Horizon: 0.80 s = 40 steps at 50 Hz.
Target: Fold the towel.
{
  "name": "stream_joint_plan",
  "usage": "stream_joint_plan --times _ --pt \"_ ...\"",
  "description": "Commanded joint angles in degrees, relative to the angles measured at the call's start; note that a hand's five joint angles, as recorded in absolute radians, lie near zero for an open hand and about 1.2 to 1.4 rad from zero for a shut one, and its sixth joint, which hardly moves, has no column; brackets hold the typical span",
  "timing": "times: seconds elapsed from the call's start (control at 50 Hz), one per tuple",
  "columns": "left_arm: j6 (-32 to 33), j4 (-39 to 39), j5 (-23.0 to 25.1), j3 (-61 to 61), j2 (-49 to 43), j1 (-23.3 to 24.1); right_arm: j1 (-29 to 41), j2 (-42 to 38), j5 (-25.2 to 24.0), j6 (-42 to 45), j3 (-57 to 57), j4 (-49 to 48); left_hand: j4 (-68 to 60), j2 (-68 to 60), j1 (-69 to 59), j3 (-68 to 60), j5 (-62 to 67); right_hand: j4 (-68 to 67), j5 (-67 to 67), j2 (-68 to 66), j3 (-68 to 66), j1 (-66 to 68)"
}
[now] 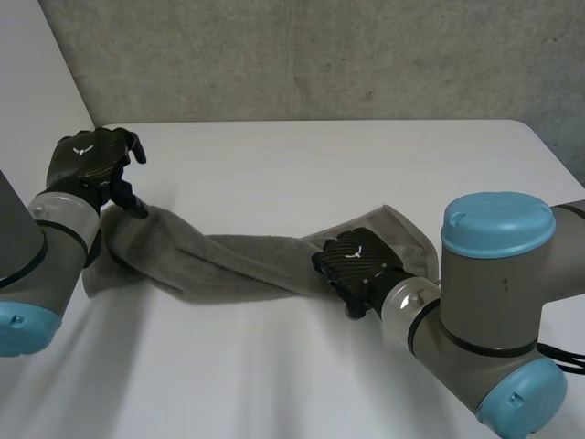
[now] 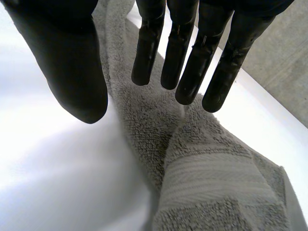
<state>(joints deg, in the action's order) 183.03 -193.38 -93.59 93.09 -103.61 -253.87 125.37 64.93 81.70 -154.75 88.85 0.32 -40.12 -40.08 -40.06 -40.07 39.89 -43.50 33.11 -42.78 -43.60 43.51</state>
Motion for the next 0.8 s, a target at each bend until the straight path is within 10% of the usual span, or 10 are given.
stream_joint_plan --times 0.02,0.5,0.8 --pt "0.39 1.08 6.84 -0.72 -1.25 -5.85 -2.06 2.83 4.78 8.41 3.79 -0.59 -11.65 -11.68 -11.7 -11.69 1.88 -2.58 2.97 -3.3 -2.48 2.57" --pt "0.31 0.46 7.28 -4.06 -0.98 -4.53 -5.14 3.8 2.94 2.0 1.68 -0.24 2.65 2.61 2.6 2.6 -12.42 13.4 -13.01 12.68 13.5 -13.41" --pt "10.92 4.59 10.53 -21.45 -18.81 -4.35 -8.3 4.85 3.2 1.91 3.69 0.64 10.05 10.01 10.0 10.0 -19.82 33.5 -33.11 32.78 33.6 -33.51"
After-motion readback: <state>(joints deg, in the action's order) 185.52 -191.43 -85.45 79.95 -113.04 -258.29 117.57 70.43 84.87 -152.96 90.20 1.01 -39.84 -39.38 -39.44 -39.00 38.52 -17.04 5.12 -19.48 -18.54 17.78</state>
